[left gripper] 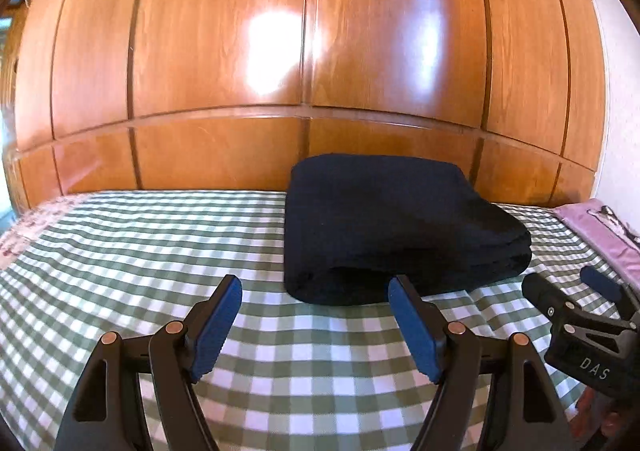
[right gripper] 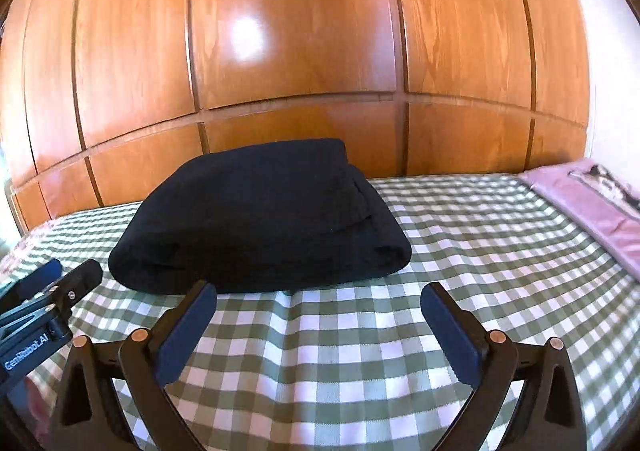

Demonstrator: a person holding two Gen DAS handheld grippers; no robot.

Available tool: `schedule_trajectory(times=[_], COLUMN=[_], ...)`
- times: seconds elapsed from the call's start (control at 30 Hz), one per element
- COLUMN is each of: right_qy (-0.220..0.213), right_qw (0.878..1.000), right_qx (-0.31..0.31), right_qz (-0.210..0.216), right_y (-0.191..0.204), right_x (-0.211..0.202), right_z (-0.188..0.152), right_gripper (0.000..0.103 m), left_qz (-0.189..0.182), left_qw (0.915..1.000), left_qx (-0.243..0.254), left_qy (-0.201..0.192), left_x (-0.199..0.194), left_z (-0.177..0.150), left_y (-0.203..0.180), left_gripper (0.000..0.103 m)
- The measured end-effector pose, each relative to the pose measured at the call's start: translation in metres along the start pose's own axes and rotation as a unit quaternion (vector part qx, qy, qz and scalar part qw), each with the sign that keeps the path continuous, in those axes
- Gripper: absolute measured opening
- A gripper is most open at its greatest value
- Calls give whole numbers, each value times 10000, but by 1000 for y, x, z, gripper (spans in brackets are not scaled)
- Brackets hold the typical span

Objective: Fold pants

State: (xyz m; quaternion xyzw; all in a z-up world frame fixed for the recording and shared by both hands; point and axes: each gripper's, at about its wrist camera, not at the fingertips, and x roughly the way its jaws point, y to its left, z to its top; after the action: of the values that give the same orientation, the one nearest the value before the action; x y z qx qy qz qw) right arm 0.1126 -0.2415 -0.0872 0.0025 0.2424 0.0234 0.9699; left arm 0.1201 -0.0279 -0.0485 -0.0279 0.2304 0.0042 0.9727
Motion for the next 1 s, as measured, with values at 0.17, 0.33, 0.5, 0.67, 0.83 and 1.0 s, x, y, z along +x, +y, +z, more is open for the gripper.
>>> schedule_trajectory(times=[0.17,0.33,0.5,0.67,0.83,1.0], right_qy=[-218,-85,-26,-37,-79,-33], right_qw=[9991,9998,10000,10000,9999,10000], right_qx=[-353,-195,81,0,-72,-15], right_qz=[-47,-10,-14,-31,-31,-11], right_y=[13,6,-4,0,2,0], right_x=[-5,1,4,3,1,3], right_z=[-2,-3,-4,-4,-4,-4], right_gripper=[102,102,102,102,102,102], left_qz=[-14,56,87,62,63,75], left_qw=[9997,9994,9996,9998,9999,9999], left_qx=[192,235,203,131,119,97], left_qy=[-138,-244,-188,-95,-84,-88], left_x=[-10,-13,-10,-6,-5,-5], left_z=[-6,-7,-8,-9,-9,-9], left_y=[-6,-8,-7,-4,-5,-4], left_gripper=[77,77,77,77,77,77])
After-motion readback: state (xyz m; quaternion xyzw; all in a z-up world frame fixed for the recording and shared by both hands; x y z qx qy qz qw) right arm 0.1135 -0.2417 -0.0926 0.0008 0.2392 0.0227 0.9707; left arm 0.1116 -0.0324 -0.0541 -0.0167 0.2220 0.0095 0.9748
